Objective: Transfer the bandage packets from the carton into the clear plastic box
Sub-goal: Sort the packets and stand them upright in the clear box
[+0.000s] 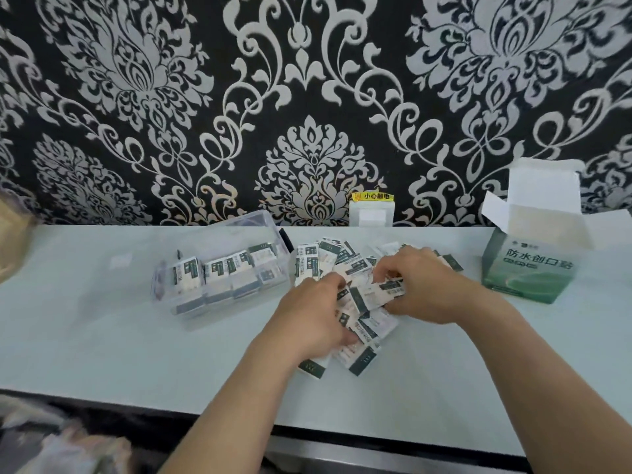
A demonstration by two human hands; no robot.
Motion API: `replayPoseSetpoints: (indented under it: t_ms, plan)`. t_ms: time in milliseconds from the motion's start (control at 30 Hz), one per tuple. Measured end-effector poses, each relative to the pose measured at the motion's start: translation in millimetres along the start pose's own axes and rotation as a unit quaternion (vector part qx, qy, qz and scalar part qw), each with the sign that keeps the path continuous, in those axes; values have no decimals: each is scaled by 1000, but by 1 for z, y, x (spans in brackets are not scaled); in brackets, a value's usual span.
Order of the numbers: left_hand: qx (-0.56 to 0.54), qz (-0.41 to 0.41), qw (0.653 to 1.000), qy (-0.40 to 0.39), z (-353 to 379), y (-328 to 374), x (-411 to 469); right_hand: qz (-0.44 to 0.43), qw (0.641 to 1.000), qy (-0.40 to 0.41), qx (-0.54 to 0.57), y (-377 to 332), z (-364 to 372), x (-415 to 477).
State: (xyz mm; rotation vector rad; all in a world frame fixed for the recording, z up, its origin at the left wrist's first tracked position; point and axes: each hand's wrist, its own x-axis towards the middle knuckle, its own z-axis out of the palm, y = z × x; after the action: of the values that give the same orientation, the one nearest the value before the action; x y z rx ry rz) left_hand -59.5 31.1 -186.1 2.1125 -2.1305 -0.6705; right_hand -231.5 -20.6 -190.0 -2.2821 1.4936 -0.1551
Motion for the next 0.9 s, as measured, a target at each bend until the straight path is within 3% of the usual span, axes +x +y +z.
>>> replayPoseSetpoints:
  t_ms: [133, 233, 433, 700, 900]
  plan:
    - [-31, -9, 999, 18, 1, -4, 5, -5, 992, 51, 113, -2, -6, -4]
    - [-56, -16, 998, 40, 3, -7, 6, -2, 976, 23, 218, -9, -4, -11]
    - [-59, -8, 996, 72, -4, -16, 3, 29, 985, 10, 170, -13, 6, -10]
    - [71, 7, 982, 176, -14, -10, -13, 114, 993, 38, 16, -40, 20, -5]
    - [0, 73, 967, 246, -26, -8, -29, 129, 991, 14, -10, -49, 18, -6]
